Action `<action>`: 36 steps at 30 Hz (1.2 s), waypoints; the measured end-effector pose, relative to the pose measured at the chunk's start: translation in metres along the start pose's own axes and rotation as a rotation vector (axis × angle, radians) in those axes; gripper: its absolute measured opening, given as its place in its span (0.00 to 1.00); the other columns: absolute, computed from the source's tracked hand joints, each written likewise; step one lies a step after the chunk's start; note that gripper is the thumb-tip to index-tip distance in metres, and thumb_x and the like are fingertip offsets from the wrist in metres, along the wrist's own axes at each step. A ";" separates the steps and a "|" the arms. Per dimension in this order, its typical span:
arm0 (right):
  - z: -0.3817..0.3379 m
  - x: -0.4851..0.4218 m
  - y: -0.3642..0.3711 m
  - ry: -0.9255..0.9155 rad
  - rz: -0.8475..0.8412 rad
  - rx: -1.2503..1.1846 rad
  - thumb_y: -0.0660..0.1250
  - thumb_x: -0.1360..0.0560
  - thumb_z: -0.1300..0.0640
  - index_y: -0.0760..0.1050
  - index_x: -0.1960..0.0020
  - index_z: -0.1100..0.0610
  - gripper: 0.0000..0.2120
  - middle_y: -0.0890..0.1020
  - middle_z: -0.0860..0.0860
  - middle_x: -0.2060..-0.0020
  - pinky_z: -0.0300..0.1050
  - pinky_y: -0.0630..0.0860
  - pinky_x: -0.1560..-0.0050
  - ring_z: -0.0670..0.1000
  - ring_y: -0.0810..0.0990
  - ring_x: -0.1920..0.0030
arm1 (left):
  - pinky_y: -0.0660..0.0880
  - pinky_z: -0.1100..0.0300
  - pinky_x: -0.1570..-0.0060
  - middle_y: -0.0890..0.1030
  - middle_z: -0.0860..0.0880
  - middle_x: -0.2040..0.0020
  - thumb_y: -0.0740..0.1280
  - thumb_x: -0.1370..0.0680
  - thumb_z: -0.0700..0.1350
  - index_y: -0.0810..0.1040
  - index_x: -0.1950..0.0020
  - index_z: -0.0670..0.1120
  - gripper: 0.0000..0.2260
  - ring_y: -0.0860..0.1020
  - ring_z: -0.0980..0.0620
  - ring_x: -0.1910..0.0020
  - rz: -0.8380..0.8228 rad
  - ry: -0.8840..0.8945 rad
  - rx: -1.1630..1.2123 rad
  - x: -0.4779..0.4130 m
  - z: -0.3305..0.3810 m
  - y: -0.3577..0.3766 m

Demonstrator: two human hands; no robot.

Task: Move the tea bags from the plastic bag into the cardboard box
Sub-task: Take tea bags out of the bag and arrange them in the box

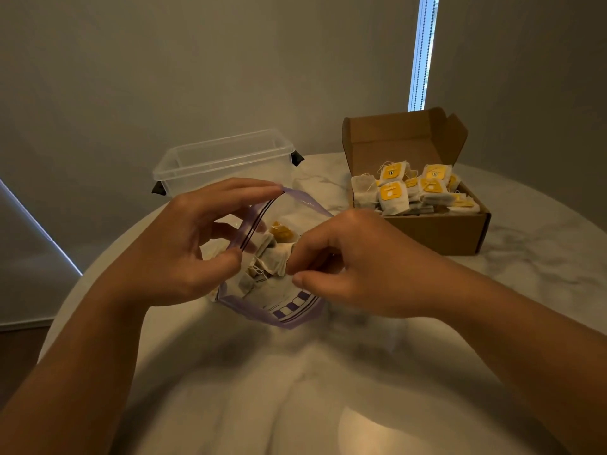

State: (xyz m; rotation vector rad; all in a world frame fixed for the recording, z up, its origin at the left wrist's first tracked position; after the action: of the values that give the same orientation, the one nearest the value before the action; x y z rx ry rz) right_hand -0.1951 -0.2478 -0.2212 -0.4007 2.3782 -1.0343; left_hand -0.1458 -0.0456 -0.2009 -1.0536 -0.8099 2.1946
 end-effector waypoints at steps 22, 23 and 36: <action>0.055 -0.096 0.003 0.261 -0.033 0.266 0.67 0.23 0.53 0.83 0.45 0.56 0.11 0.84 0.50 0.51 0.45 0.78 0.48 0.49 0.81 0.51 | 0.77 0.54 0.40 0.70 0.57 0.27 0.63 0.32 0.39 0.69 0.27 0.51 0.32 0.69 0.53 0.28 -0.170 0.089 -0.289 0.078 0.035 0.007; 0.058 -0.102 0.008 0.291 -0.056 0.268 0.66 0.22 0.53 0.83 0.45 0.58 0.12 0.84 0.52 0.50 0.47 0.78 0.47 0.51 0.80 0.50 | 0.78 0.53 0.41 0.70 0.57 0.27 0.64 0.32 0.39 0.68 0.27 0.52 0.32 0.70 0.53 0.29 -0.175 0.089 -0.292 0.081 0.036 0.007; 0.062 -0.132 0.021 0.409 0.064 0.024 0.73 0.27 0.62 0.84 0.53 0.58 0.04 0.84 0.51 0.56 0.41 0.76 0.55 0.51 0.81 0.52 | 0.78 0.51 0.44 0.71 0.56 0.27 0.66 0.31 0.35 0.70 0.28 0.53 0.32 0.73 0.53 0.32 -0.178 0.102 -0.299 0.096 0.036 0.013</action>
State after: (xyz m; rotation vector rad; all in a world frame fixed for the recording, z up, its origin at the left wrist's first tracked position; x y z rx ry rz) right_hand -0.0528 -0.2105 -0.2286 -0.1077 2.7101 -1.2075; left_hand -0.2289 0.0038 -0.2380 -1.1741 -1.1639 1.8939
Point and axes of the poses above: each hand's wrist, its own x-axis away from the middle knuckle, its own y-axis out of the palm, z = x × y, the point moved 2 cm from there along -x, towards the middle knuckle
